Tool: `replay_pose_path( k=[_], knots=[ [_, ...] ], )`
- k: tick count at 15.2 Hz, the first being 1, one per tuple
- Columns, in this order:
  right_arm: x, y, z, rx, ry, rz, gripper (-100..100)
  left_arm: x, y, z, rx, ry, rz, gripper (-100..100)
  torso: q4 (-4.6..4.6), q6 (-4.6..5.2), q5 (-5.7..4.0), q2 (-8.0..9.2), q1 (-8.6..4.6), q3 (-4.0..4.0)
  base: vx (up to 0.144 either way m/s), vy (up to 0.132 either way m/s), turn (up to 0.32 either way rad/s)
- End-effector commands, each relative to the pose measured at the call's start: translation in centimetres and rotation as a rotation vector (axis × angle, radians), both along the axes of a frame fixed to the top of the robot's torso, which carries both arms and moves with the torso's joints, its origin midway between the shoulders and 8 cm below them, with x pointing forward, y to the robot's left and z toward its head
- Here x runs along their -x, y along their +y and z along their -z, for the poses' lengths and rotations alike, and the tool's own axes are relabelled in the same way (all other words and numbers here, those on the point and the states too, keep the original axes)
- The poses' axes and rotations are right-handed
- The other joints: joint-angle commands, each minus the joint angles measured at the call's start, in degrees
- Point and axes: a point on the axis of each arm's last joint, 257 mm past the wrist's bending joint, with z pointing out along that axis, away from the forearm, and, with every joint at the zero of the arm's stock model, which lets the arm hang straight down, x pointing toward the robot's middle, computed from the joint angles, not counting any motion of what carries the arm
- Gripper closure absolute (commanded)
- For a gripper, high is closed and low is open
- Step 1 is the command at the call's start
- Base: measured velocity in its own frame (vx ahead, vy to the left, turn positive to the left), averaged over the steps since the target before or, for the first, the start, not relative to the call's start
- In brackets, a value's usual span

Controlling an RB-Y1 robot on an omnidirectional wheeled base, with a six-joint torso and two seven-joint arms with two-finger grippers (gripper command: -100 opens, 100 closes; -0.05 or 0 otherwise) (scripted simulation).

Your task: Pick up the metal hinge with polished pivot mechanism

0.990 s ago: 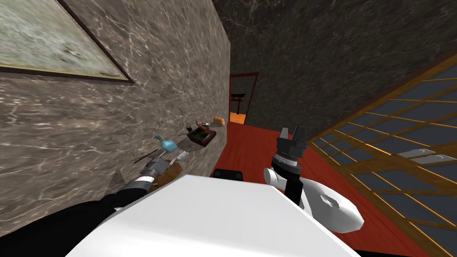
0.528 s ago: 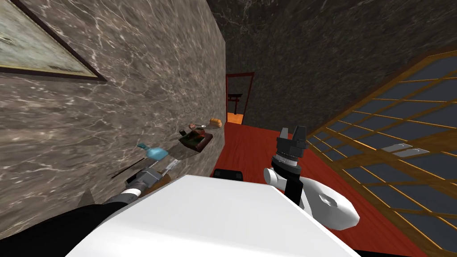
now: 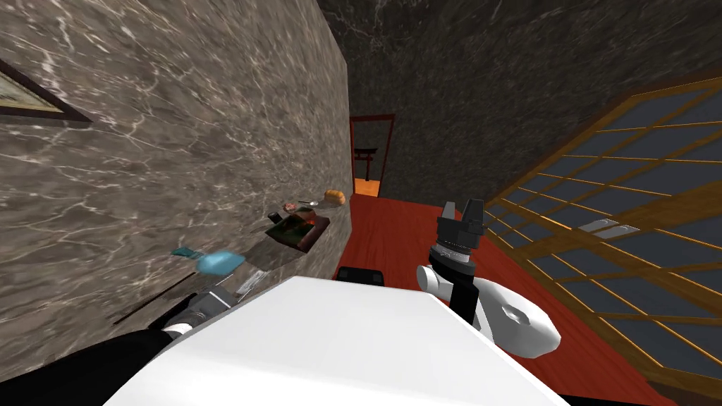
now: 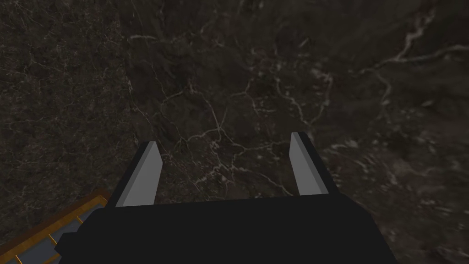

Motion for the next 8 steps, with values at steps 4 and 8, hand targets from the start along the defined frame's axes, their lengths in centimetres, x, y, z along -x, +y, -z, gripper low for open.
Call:
replay_pose_path(
  k=[4,8],
  knots=[
    [0.0,0.0,0.0,0.0,0.0,0.0,0,5.2,0.6,1.7,0.104,0.109,-0.103,-100,0.01,-0.02,-0.01,0.11,0.01,0.05,0.113,0.003,-0.109],
    [0.0,0.0,0.0,0.0,0.0,0.0,0,10.4,0.9,2.9,0.19,0.215,-0.202,-100,0.01,-0.04,0.0,0.08,0.03,0.03,0.119,0.009,-0.102]
  ],
)
